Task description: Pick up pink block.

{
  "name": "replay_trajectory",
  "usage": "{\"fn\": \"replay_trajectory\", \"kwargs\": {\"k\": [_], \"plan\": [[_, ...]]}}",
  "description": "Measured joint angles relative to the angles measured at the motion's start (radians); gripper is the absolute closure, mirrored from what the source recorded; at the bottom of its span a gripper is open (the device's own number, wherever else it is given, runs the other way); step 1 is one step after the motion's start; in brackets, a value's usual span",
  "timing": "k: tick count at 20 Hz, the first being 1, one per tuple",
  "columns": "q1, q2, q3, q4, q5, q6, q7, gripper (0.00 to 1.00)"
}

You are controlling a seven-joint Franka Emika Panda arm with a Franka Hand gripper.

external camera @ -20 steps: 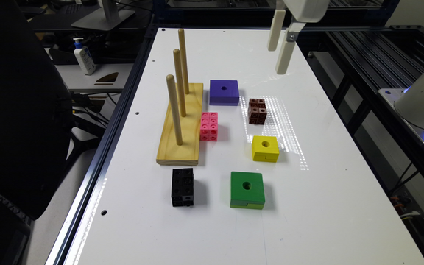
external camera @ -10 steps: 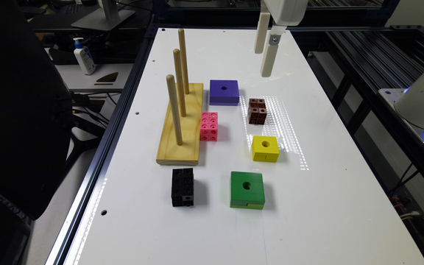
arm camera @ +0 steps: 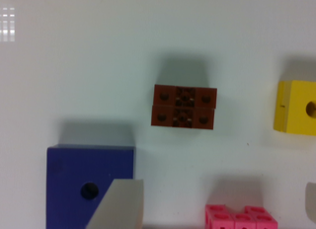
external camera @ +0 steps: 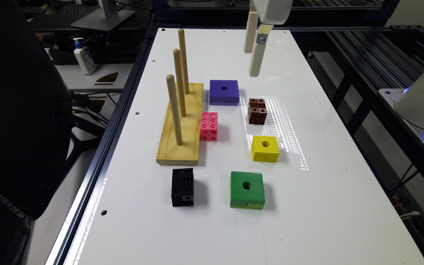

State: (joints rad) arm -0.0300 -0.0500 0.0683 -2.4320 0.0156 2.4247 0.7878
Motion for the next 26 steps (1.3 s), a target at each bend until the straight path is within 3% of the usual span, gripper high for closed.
{"fn": "replay_trajectory", "kwargs": {"k": [6, 15, 26], "plan": [[0.002, 0.059, 0.009, 0.06, 0.0, 0.0, 0.009, 0.0], [0.004, 0.091, 0.048, 0.1, 0.0, 0.0, 0.055, 0.0], [0.004, 0.118, 0.056, 0.135, 0.0, 0.0, 0.061, 0.0]]}}
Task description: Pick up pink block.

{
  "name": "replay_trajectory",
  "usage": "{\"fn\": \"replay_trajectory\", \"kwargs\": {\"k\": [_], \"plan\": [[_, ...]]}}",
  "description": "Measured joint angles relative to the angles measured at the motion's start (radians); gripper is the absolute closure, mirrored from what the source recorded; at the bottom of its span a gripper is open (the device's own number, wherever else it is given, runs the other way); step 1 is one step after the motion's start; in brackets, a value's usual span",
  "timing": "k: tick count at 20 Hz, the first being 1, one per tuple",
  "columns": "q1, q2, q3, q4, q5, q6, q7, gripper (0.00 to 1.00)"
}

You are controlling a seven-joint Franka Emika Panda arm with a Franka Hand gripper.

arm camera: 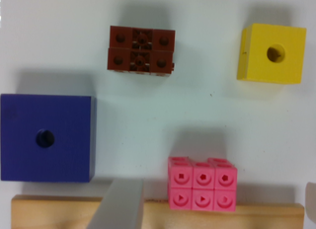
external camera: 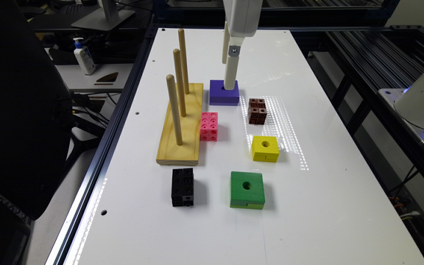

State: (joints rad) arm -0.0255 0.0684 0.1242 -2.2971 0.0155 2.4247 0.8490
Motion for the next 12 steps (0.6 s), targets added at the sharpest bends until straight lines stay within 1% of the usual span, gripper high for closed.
{"fn": "replay_trajectory", "kwargs": {"k": [3, 7, 9, 12], "plan": [[0.0, 0.013, 0.0, 0.013, 0.0, 0.0, 0.0, 0.0], [0.0, 0.035, 0.0, 0.016, 0.0, 0.004, 0.0, 0.0], [0.0, 0.059, 0.0, 0.016, -0.0002, 0.022, 0.0, 0.0], [0.0, 0.098, 0.0, 0.017, -0.0007, 0.059, 0.0, 0.0]]}}
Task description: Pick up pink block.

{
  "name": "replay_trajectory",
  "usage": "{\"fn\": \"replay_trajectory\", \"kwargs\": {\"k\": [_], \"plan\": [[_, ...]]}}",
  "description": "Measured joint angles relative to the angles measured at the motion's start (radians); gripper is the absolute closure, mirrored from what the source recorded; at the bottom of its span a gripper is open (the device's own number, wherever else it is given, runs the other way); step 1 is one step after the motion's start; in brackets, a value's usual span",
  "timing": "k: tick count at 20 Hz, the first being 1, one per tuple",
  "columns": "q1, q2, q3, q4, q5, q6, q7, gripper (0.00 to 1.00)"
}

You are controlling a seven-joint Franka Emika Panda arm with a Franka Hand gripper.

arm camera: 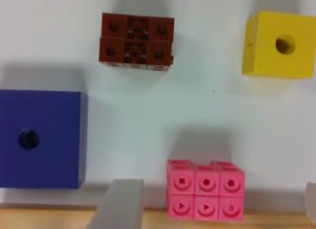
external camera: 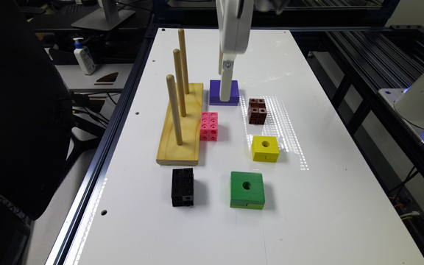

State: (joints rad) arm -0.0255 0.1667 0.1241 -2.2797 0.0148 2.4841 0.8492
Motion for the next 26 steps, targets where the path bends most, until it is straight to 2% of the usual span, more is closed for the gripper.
{"fn": "replay_trajectory", "kwargs": {"k": [5, 9, 11, 23, 26], "plan": [[0.0, 0.026, 0.0, 0.008, -0.0001, 0.009, 0.0, 0.0], [0.0, 0.087, 0.0, 0.009, -0.0011, 0.066, 0.0, 0.0], [0.0, 0.103, 0.0, 0.012, -0.0012, 0.081, 0.0, 0.0], [0.002, 0.108, 0.0, 0.034, -0.0012, 0.081, 0.0, 0.0], [0.002, 0.133, 0.0, 0.036, -0.0012, 0.092, 0.0, 0.0]]}}
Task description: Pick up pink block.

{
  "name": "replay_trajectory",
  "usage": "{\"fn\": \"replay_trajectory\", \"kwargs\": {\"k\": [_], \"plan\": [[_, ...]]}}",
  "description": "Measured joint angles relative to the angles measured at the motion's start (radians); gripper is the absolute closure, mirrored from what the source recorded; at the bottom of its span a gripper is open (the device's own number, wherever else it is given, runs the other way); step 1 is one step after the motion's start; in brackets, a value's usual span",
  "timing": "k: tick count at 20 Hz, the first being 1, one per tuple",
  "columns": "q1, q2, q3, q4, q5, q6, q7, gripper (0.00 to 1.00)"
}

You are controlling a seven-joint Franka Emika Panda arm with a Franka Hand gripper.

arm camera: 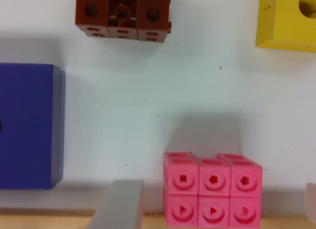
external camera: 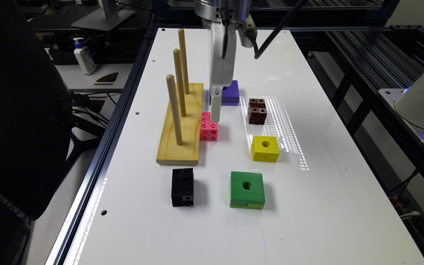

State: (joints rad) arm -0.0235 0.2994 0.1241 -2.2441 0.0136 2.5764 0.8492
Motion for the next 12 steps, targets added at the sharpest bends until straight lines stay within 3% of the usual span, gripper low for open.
{"fn": "replay_trajectory", "kwargs": {"k": [3, 7, 12], "plan": [[0.0, 0.041, 0.0, 0.01, -0.0008, 0.03, 0.0, 0.0], [0.0, 0.068, 0.0, 0.036, -0.001, 0.031, 0.0, 0.0], [0.0, 0.078, 0.0, 0.038, -0.001, 0.033, 0.0, 0.0]]}}
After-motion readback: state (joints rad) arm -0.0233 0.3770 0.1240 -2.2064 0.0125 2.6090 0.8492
